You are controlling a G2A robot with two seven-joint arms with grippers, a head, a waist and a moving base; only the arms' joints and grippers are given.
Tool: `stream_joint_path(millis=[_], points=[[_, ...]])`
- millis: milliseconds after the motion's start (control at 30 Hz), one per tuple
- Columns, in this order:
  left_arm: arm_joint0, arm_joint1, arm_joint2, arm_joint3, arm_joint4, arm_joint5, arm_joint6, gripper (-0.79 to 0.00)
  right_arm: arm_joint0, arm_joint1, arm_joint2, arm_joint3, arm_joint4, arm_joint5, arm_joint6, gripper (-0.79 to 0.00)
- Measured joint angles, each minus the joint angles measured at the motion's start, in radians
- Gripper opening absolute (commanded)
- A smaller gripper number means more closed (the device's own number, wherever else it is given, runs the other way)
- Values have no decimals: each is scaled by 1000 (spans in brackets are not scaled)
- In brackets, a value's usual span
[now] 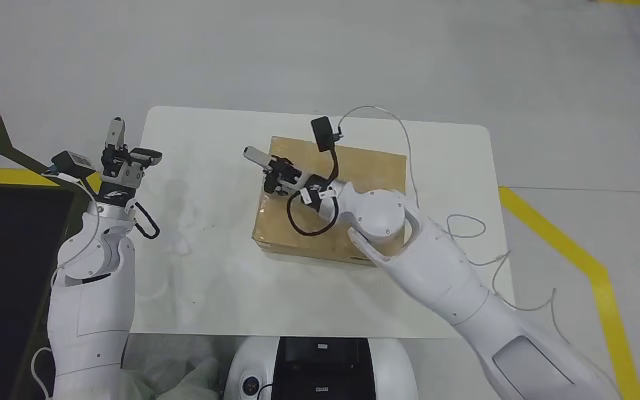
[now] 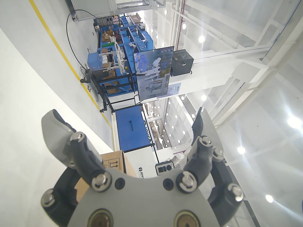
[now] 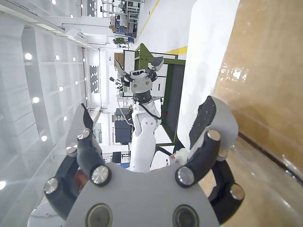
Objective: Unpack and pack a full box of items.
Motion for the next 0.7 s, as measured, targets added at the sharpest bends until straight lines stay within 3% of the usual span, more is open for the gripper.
stream_joint_path(millis=[333,700], points=[[0,0,0,0,0,0,0,0,33,-34,-18,90,11,2,44,0],[0,0,0,0,0,0,0,0,-62,7,95,-45,-72,114,95,0]])
